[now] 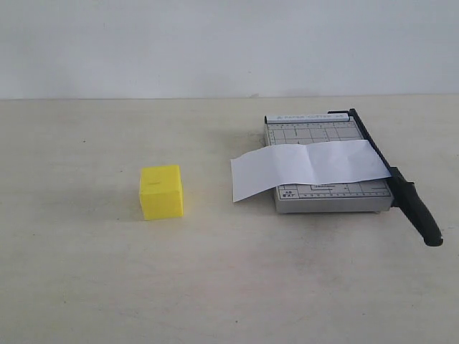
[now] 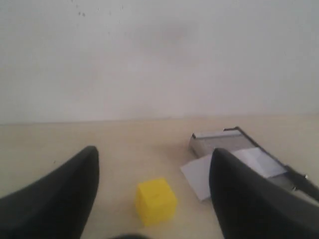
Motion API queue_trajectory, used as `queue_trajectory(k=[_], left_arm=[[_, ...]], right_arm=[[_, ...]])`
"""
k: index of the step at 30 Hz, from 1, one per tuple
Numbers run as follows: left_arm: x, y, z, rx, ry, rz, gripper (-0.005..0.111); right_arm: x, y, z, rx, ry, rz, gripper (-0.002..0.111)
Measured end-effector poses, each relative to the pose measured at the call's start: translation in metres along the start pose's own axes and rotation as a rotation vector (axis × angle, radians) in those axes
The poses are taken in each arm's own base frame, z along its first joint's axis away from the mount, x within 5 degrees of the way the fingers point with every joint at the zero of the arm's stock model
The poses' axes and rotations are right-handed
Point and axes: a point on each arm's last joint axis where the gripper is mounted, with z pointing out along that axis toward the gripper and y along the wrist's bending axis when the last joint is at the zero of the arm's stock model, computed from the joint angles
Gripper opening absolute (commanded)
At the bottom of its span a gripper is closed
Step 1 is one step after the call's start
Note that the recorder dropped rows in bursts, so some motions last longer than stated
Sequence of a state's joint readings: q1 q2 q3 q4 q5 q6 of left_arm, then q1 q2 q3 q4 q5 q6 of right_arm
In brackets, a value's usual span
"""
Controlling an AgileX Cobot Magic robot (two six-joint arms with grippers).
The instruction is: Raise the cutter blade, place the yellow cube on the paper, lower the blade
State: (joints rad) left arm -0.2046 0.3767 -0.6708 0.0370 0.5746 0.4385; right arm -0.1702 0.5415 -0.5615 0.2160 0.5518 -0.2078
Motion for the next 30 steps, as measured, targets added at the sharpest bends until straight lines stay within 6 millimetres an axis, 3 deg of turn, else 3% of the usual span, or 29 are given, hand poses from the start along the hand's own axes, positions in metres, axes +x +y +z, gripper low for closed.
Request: queue_trajectory(k=[2, 6, 12, 23, 30], left_arm=[[0.010, -0.004, 0.003, 0.016, 0.066, 0.021, 0.061], [0.029, -0.011, 0.007, 0.042, 0.157, 0.014, 0.061], [0.039, -0.015, 0.001, 0.036, 0.159, 0.009, 0.061], [0.040, -0.015, 0.000, 0.026, 0.160, 0.020, 0.061], [0.040, -0.015, 0.000, 0.026, 0.160, 0.020, 0.061]], right_arm=[[-0.010, 0.002, 0.017, -0.034, 0.085, -0.032, 0.054], [-0.014, 0.007, 0.060, -0.085, 0.290, -0.059, 0.070], [0.001, 0.008, 0.119, -0.115, 0.527, -0.117, 0.071], [0.017, 0.005, 0.164, -0.111, 0.574, -0.159, 0.071], [0.027, 0.027, 0.178, -0.177, 0.594, -0.184, 0.071]])
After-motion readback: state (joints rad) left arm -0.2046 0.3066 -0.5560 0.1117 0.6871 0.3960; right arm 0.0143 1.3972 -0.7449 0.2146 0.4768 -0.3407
